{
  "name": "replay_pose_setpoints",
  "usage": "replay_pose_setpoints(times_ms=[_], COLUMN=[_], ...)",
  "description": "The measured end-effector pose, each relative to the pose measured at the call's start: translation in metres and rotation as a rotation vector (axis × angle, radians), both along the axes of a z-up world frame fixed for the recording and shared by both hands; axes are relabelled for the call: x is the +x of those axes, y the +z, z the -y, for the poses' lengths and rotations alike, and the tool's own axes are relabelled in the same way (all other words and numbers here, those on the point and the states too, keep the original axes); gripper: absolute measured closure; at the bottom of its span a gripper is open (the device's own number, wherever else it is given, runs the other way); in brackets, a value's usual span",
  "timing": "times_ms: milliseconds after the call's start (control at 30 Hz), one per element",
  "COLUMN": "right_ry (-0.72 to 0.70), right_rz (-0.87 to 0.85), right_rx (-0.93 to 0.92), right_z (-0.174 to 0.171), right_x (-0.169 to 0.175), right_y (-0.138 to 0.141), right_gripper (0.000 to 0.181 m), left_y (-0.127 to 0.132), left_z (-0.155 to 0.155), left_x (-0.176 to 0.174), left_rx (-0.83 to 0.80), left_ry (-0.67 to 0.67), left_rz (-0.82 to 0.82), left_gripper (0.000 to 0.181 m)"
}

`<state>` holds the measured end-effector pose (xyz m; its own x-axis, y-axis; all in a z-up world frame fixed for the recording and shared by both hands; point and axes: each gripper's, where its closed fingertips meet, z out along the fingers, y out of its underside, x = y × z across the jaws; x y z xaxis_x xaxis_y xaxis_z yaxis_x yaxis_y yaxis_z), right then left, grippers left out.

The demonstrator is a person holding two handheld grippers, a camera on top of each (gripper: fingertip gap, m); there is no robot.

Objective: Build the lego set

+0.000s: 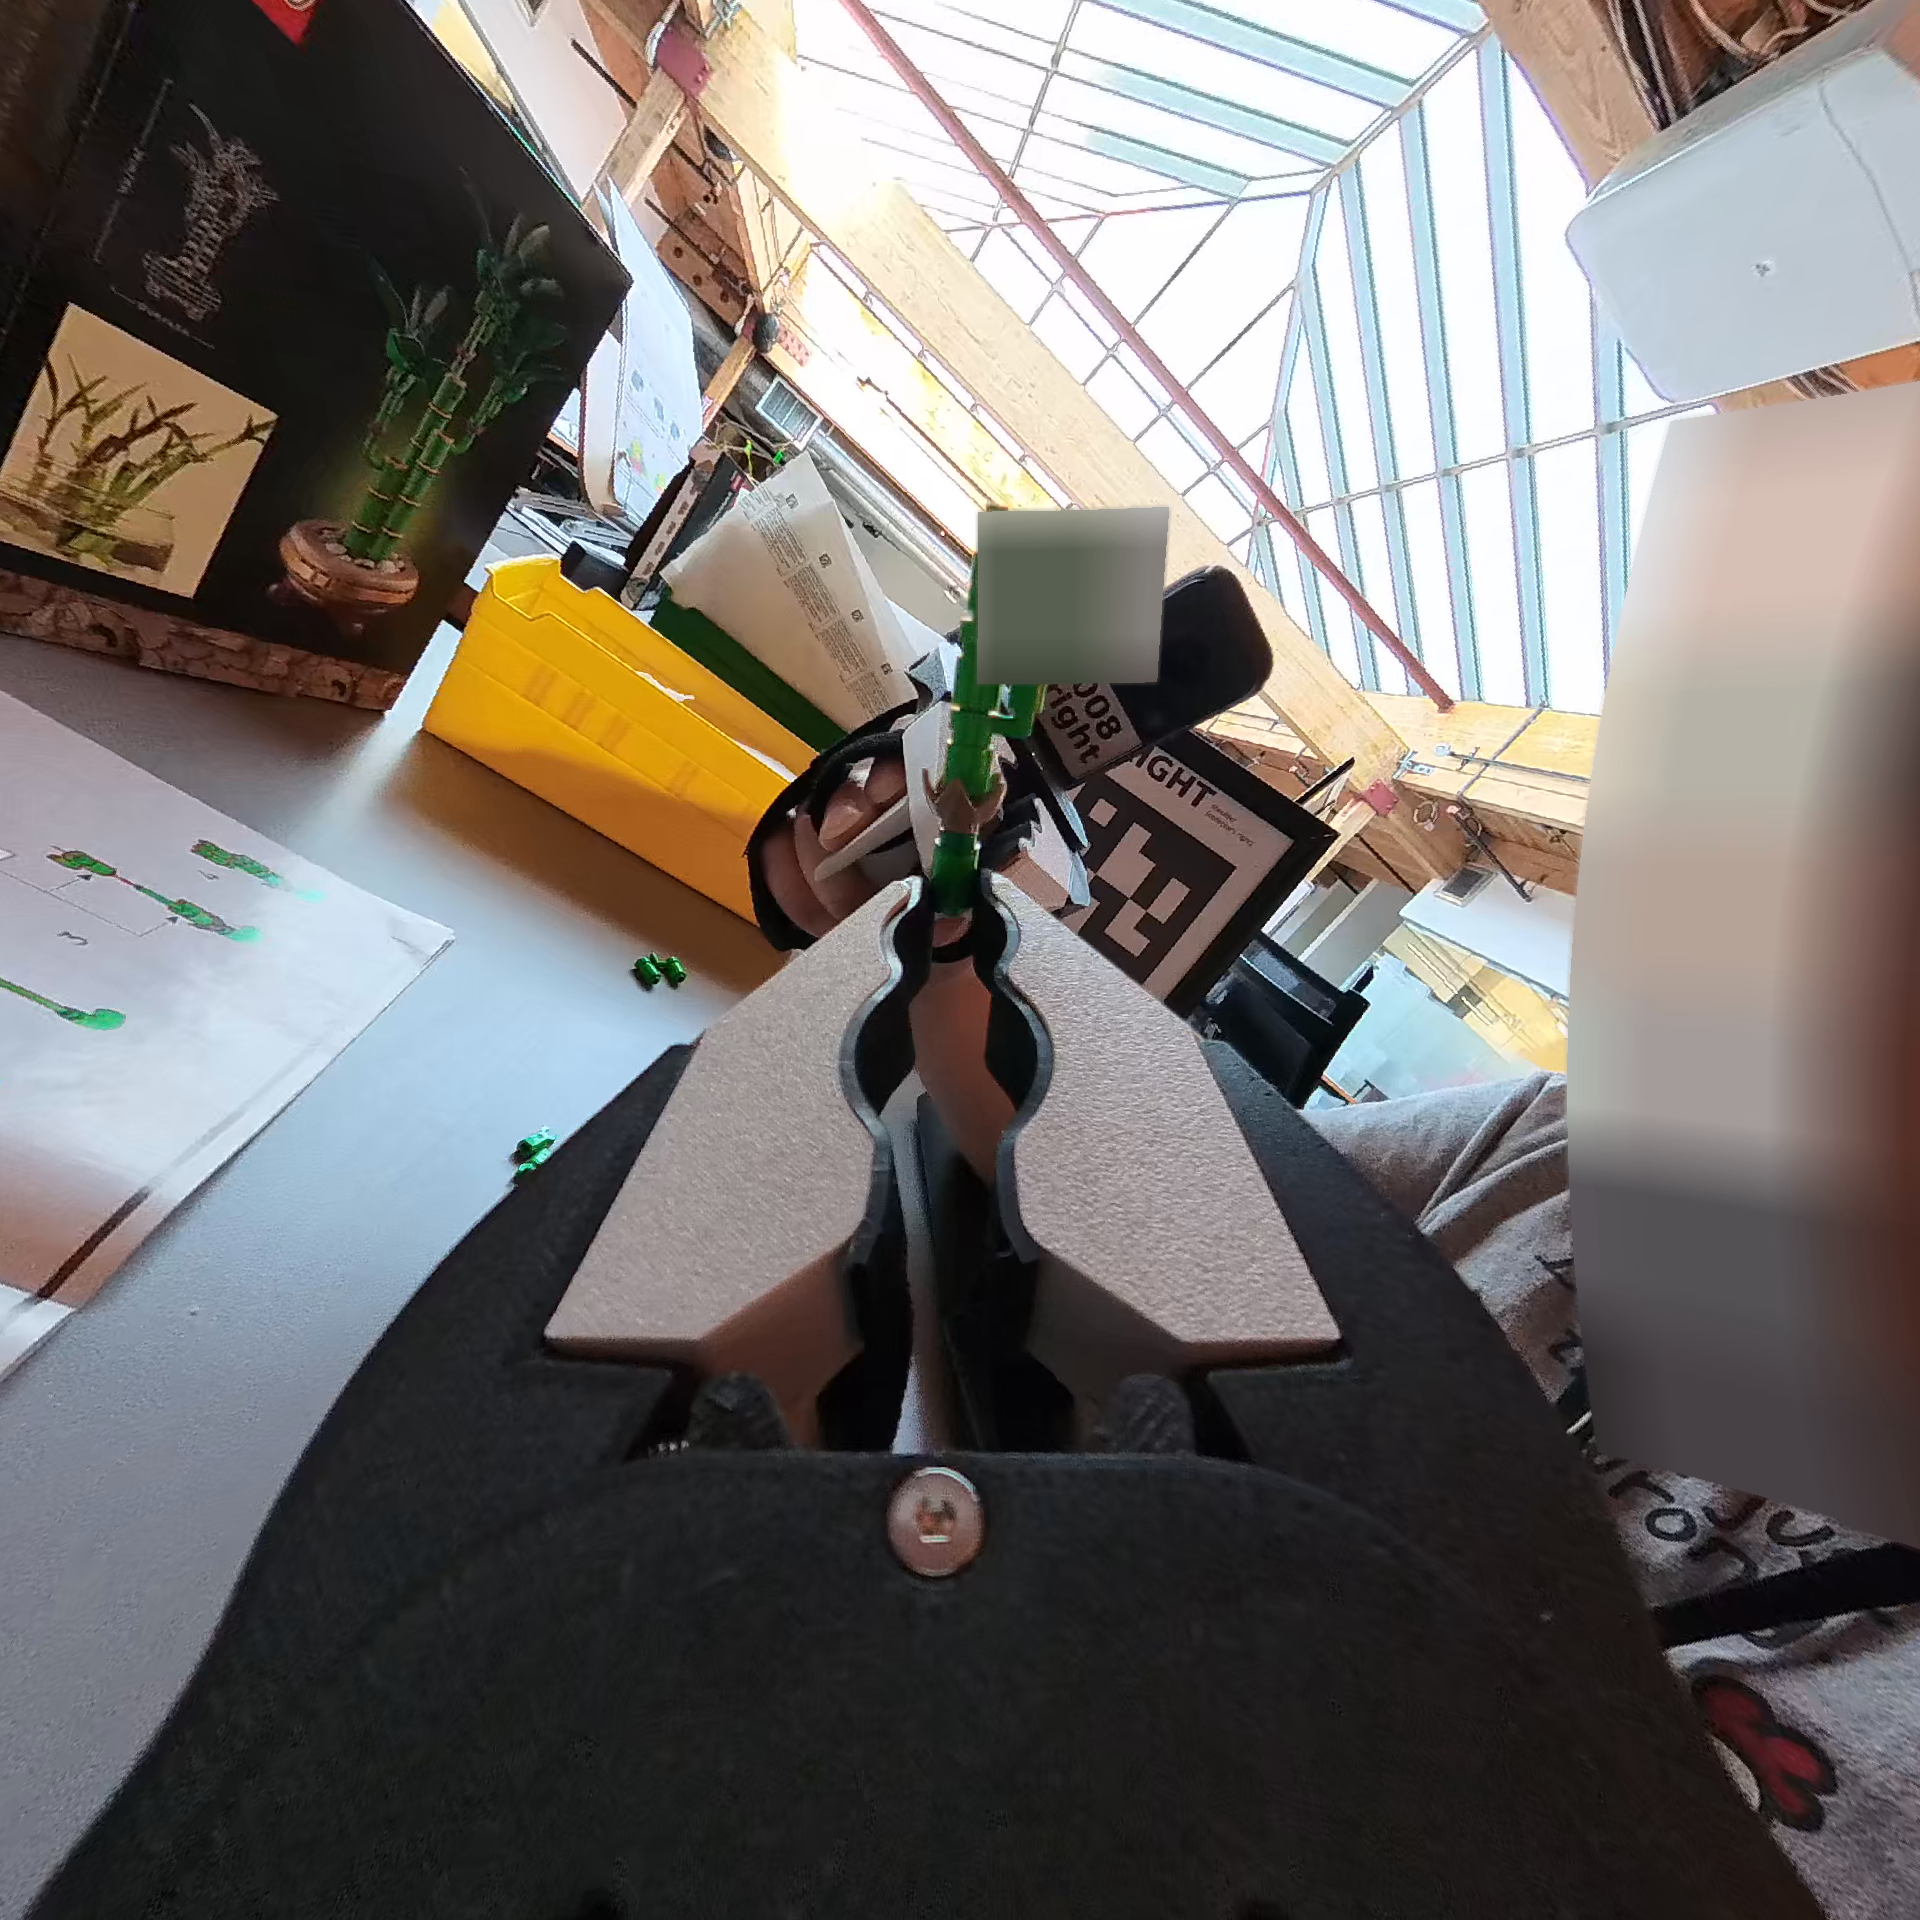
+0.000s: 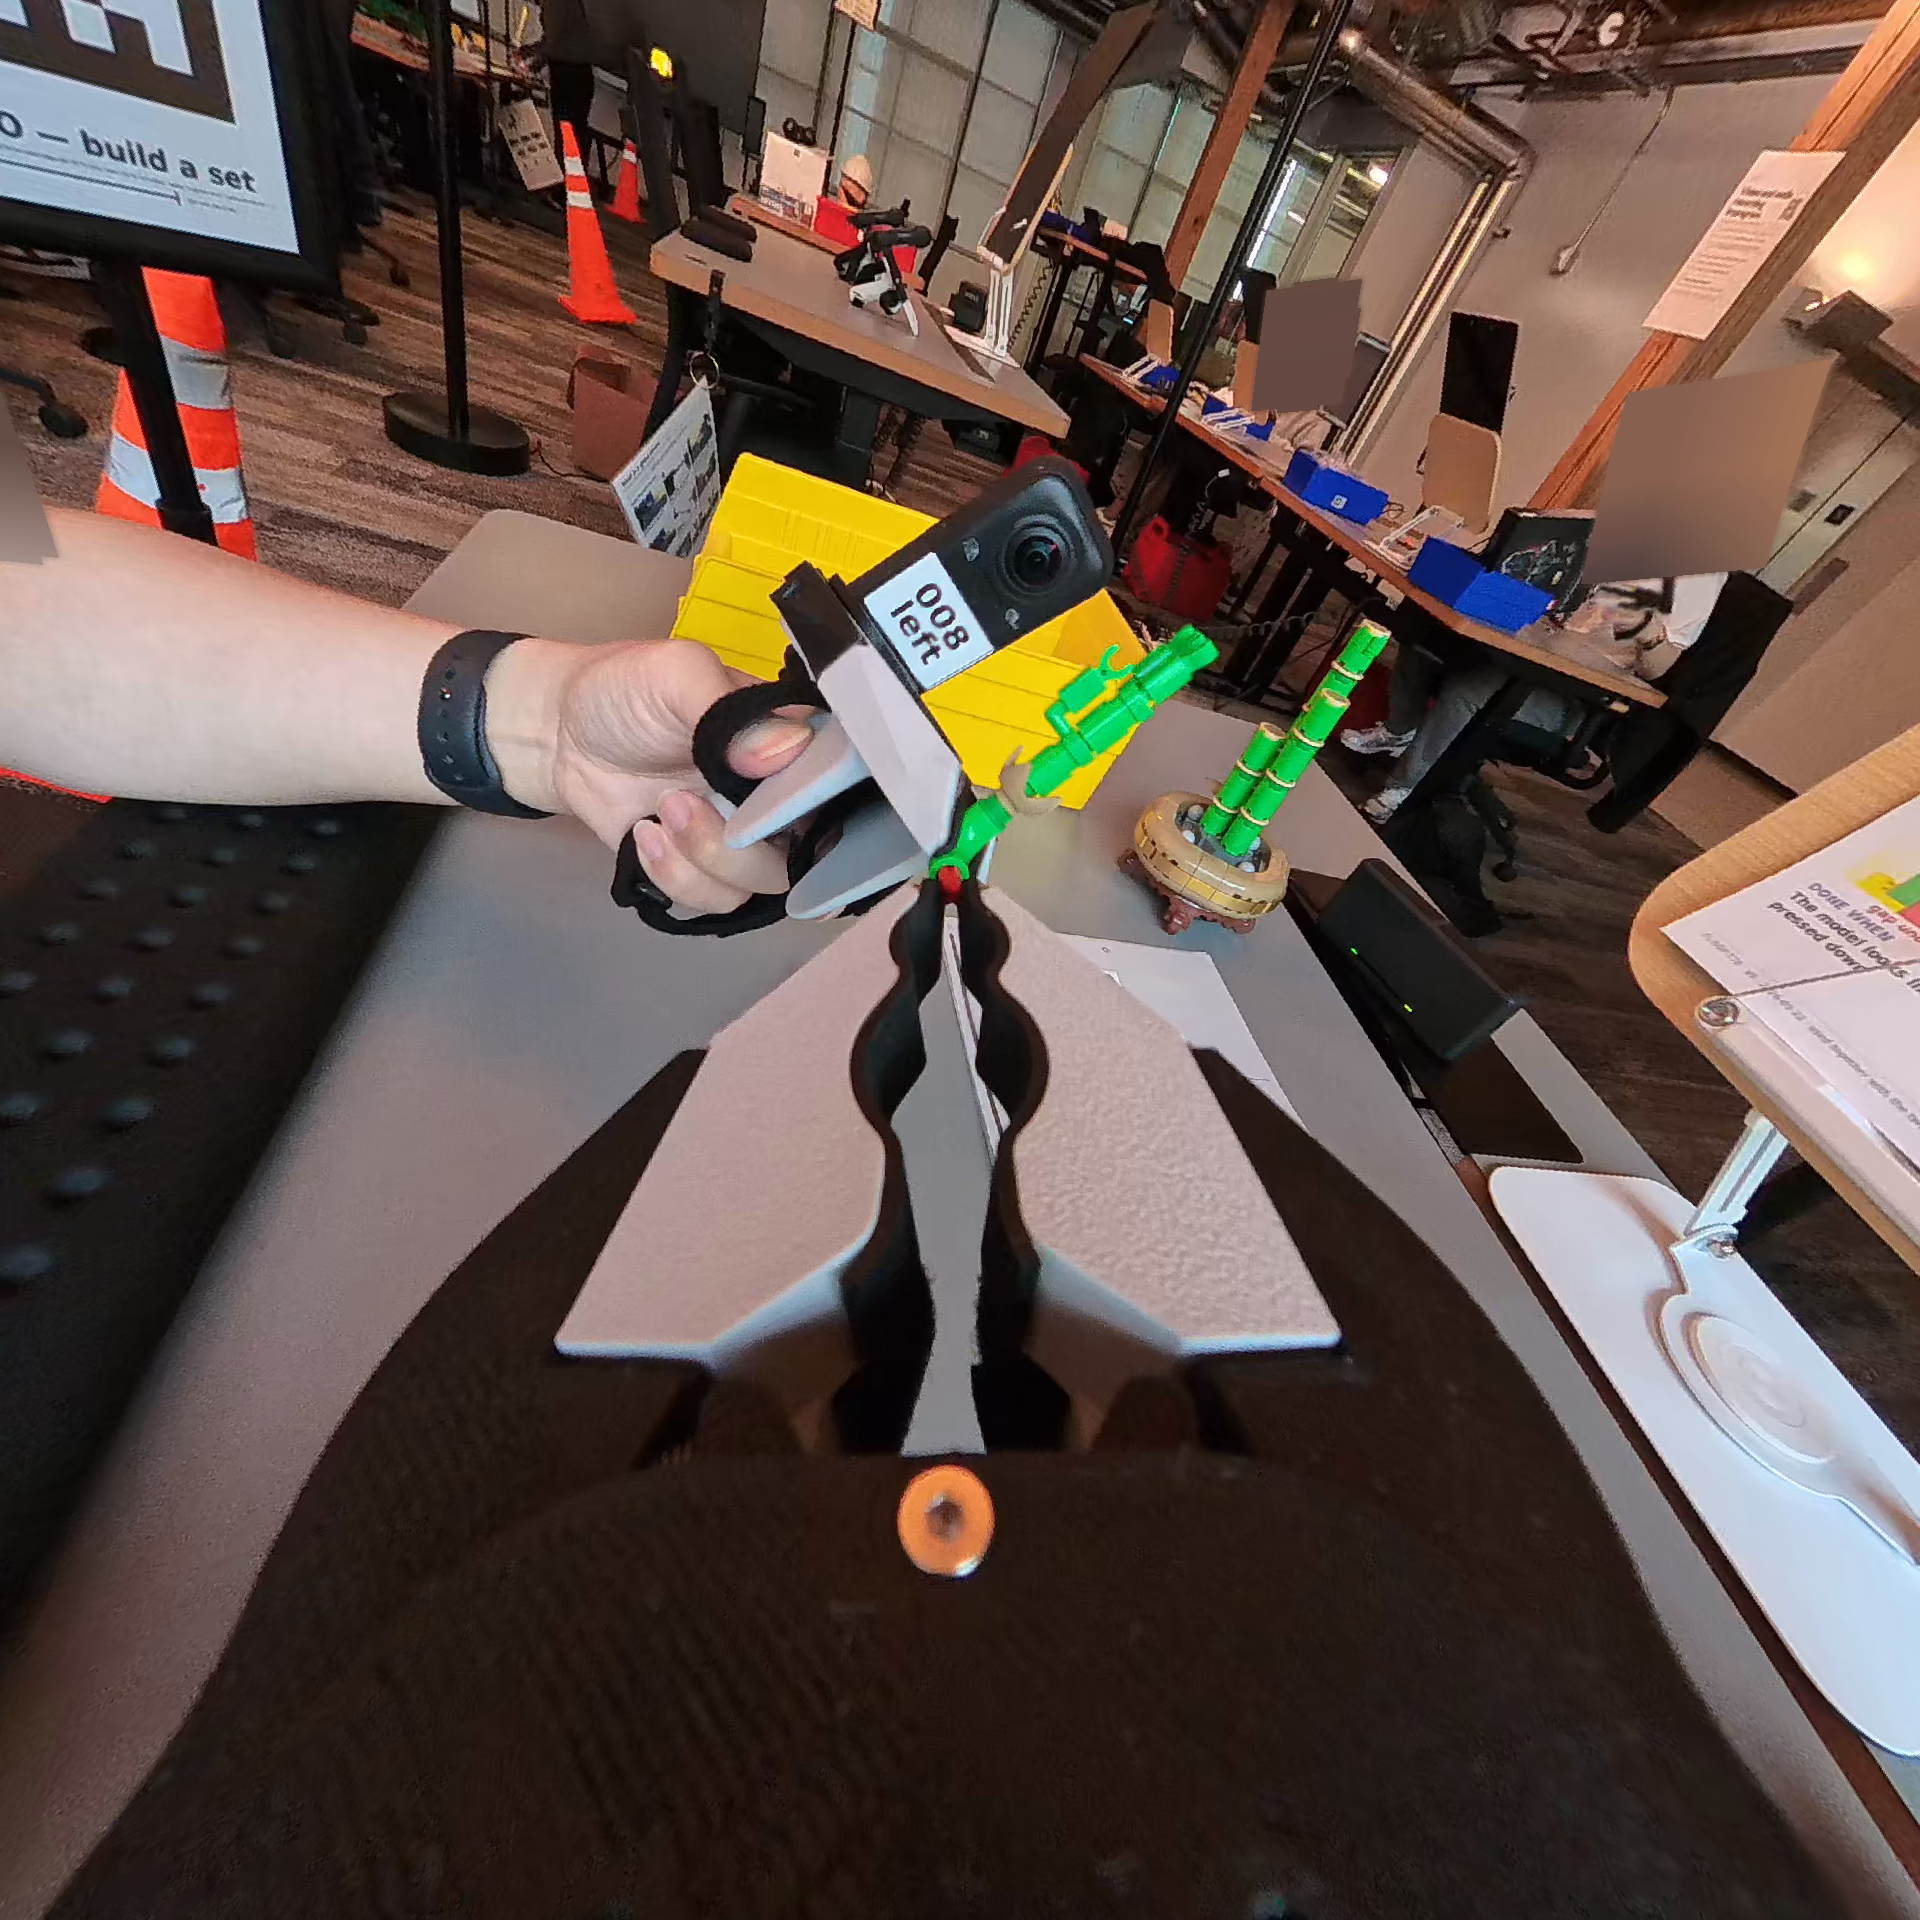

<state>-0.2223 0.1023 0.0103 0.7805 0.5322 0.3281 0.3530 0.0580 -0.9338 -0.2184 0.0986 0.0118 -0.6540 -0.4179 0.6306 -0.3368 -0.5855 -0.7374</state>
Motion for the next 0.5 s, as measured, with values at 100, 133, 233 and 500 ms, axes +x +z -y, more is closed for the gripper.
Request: replay_pose_setpoints(times_ms=[100,133,233,500], right_ry=[-0.007,-0.01,-0.011,-0.024], right_rz=[0.003,0.005,0.0,0.006], right_rx=[-0.002,-0.004,0.0,0.007], right_z=[-0.0009,-0.0014,-0.002,-0.0037], right_x=[-0.0001,-0.0002,-0.0003,-0.0011], right_y=[-0.0009,-0.0016,-0.0008,0.0001], right_gripper=[0.179,0.179,0.179,0.179], left_y=[-0.0009,-0.0015,-0.0009,0.0002], left_z=[-0.0009,-0.0014,-0.0018,-0.0032], left_x=[0.0002,0.0003,0.0004,-0.0001], left_rx=[0.009,0.011,0.004,0.005], left_ry=[0.009,0.01,0.012,0.021], left_rz=[-0.003,-0.006,-0.004,0.001], left_gripper=[0.175,0.175,0.175,0.175])
